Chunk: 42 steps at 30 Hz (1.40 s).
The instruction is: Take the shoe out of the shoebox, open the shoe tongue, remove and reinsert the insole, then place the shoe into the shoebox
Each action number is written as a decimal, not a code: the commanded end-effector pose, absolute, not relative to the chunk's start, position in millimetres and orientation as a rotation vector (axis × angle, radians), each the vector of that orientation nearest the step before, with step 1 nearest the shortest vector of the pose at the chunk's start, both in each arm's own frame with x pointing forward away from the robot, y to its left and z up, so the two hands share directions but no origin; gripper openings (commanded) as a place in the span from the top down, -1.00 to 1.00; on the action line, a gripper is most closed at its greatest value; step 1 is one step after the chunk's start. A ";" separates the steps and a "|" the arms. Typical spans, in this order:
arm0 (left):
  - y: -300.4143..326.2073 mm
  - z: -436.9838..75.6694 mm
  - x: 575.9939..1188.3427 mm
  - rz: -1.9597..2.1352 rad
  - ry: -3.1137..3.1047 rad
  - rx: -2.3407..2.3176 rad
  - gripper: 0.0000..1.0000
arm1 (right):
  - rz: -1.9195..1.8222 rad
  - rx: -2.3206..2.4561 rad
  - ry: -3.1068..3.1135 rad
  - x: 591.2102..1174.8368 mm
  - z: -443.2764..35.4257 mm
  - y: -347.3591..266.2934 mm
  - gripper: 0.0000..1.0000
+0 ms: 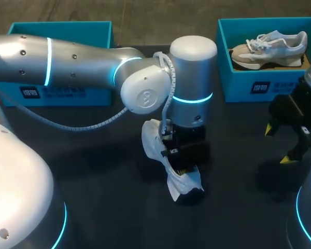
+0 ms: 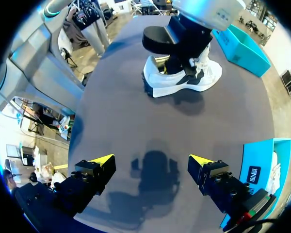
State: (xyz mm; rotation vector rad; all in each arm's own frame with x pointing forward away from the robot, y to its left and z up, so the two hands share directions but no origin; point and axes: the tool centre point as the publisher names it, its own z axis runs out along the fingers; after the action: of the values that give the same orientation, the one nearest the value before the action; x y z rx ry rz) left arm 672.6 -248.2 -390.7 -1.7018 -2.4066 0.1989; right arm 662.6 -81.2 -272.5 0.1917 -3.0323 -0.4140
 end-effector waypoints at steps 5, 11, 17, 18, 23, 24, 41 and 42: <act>-220.7 -352.9 680.9 0.208 -2.527 -1.690 1.00 | -0.410 0.190 -3.033 662.4 -273.2 -80.7 -1.00; -220.0 -353.5 687.8 0.231 -2.584 -1.641 1.00 | -0.410 0.190 -3.033 662.4 -273.2 -80.7 -1.00; -222.5 -356.6 695.7 0.219 -2.603 -1.624 0.95 | -0.410 0.190 -3.033 662.4 -273.2 -80.7 -1.00; -223.3 -357.6 697.1 0.219 -2.604 -1.623 0.88 | -0.410 0.190 -3.033 662.4 -273.2 -80.7 -1.00; -230.0 -364.3 701.6 0.230 -2.598 -1.626 0.76 | -0.410 0.190 -3.033 662.4 -273.2 -80.7 -1.00; -230.9 -364.5 702.0 0.236 -2.594 -1.627 0.74 | -0.410 0.190 -3.033 662.4 -273.2 -80.7 -1.00; -220.5 -363.6 706.0 0.205 -2.572 -1.620 -1.00 | -0.410 0.190 -3.033 662.4 -273.2 -80.7 -1.00; -218.8 -362.8 706.8 0.212 -2.575 -1.616 -1.00 | -0.410 0.190 -3.033 662.4 -273.2 -80.7 -1.00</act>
State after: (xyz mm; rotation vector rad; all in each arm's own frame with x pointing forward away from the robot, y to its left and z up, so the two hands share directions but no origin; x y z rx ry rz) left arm 704.7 -224.8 -364.6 -1.6169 -2.5713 0.2002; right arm 662.6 -81.2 -272.6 0.1917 -3.0323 -0.4142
